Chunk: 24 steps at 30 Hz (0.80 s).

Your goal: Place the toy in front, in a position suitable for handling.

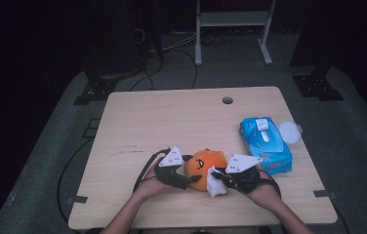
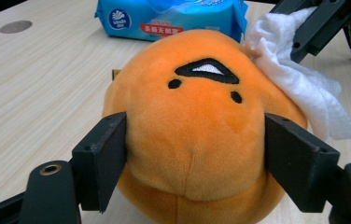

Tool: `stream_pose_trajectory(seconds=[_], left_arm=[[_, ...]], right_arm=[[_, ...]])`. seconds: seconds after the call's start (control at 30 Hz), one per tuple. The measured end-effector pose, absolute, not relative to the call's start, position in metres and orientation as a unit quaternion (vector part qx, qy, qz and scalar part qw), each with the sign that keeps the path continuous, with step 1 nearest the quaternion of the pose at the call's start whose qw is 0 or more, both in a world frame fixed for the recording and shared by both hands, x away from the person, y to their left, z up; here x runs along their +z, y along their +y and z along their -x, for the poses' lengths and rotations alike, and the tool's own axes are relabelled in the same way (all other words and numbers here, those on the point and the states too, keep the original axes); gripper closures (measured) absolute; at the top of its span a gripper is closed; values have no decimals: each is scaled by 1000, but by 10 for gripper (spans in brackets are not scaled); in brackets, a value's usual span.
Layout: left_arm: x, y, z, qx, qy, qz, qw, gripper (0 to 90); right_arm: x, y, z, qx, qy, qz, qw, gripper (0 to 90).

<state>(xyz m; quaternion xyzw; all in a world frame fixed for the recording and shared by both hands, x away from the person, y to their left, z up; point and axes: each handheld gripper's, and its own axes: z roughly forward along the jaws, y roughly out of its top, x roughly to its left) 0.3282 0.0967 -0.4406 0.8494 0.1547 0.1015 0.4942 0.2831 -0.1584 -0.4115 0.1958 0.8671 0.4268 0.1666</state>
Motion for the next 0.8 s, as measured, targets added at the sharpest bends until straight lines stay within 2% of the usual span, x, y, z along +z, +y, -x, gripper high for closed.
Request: stream_pose_trajectory(seconds=[0.13,0.2,0.27,0.47,0.53,0.7,0.8], left_arm=[[-440,99,-332,89,191,-841,498,148],[-441,98,-333,78,194,-840,500,155],[-441,96,-333,78,197,-838,503,213],[-440,91,-334,87,215,-833,502,253],[-442,96,-336,79,225,-828,508,261],[-443,103,-339,71,232,-822,516,261],[-443,102,-339,49,230,-829,508,188]], right_arm=[[-412,-177,-292,424,861,-220,173,823],[-415,-186,-295,413,862,-231,181,823],[-416,-189,-294,413,861,-236,179,824],[-410,-155,-282,416,872,-185,179,822],[-409,-156,-283,418,873,-181,177,822],[-412,-183,-294,412,865,-220,182,822],[-418,-196,-298,403,865,-239,177,822]])
